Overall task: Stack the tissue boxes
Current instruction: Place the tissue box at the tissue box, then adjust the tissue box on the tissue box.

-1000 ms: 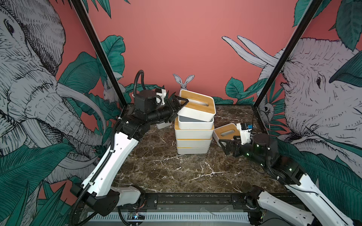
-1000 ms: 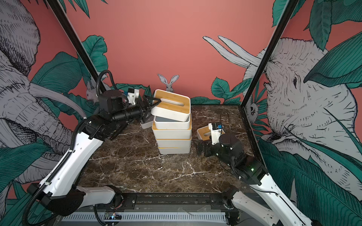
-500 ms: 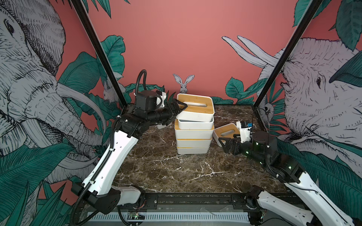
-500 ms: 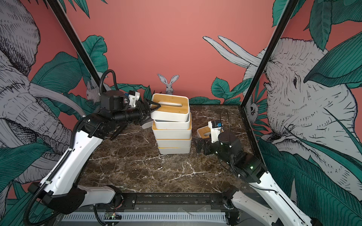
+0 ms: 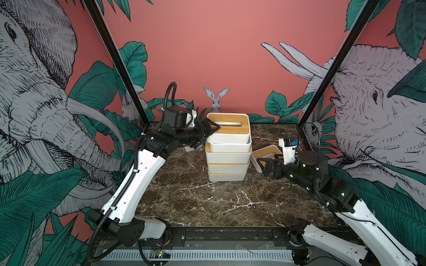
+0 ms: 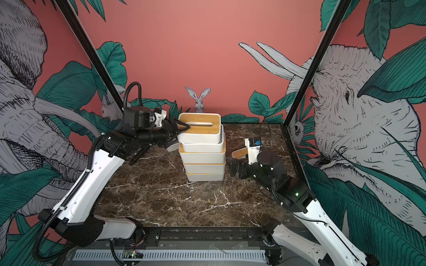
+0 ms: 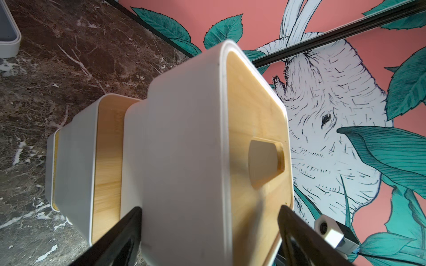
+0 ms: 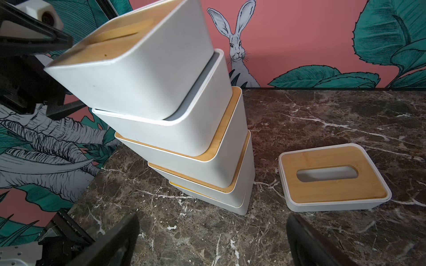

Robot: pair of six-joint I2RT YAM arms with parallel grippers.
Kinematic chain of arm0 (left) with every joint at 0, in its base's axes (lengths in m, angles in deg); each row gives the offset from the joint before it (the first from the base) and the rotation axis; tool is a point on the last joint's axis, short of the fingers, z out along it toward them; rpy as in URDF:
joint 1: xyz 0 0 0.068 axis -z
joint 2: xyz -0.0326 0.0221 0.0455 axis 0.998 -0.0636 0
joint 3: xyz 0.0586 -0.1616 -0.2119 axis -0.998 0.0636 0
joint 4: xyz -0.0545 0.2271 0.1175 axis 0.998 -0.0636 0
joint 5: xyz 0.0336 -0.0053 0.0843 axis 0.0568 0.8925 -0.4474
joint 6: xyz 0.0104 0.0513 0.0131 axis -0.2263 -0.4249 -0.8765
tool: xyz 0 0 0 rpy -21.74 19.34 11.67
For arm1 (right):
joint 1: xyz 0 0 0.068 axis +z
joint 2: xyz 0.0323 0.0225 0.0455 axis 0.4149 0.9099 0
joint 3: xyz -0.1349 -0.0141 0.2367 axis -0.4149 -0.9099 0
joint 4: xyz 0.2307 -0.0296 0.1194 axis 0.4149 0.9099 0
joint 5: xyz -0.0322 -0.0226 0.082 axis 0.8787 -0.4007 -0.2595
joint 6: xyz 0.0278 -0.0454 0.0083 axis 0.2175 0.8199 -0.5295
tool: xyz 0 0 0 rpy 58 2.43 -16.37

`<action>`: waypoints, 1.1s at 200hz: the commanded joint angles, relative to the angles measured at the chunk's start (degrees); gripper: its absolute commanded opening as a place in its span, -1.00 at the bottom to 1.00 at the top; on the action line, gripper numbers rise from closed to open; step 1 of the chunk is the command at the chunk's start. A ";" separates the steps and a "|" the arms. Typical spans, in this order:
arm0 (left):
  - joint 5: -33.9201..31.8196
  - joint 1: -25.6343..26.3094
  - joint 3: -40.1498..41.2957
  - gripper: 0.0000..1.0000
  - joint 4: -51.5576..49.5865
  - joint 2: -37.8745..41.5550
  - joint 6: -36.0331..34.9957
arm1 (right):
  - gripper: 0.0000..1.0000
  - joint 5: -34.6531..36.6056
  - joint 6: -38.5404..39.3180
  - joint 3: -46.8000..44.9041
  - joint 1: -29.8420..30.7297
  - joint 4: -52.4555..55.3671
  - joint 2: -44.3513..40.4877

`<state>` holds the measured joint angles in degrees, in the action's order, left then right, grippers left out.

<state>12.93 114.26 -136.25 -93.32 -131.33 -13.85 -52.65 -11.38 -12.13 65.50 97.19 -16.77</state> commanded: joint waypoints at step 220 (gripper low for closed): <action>0.20 -0.69 -8.24 0.99 -3.15 0.76 -6.03 | 0.99 2.10 -3.97 19.80 -8.44 9.54 17.82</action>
<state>12.10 113.08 -143.46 -97.82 -130.69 -19.99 -48.78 -13.80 7.43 58.40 106.78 0.41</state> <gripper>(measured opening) 0.994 0.994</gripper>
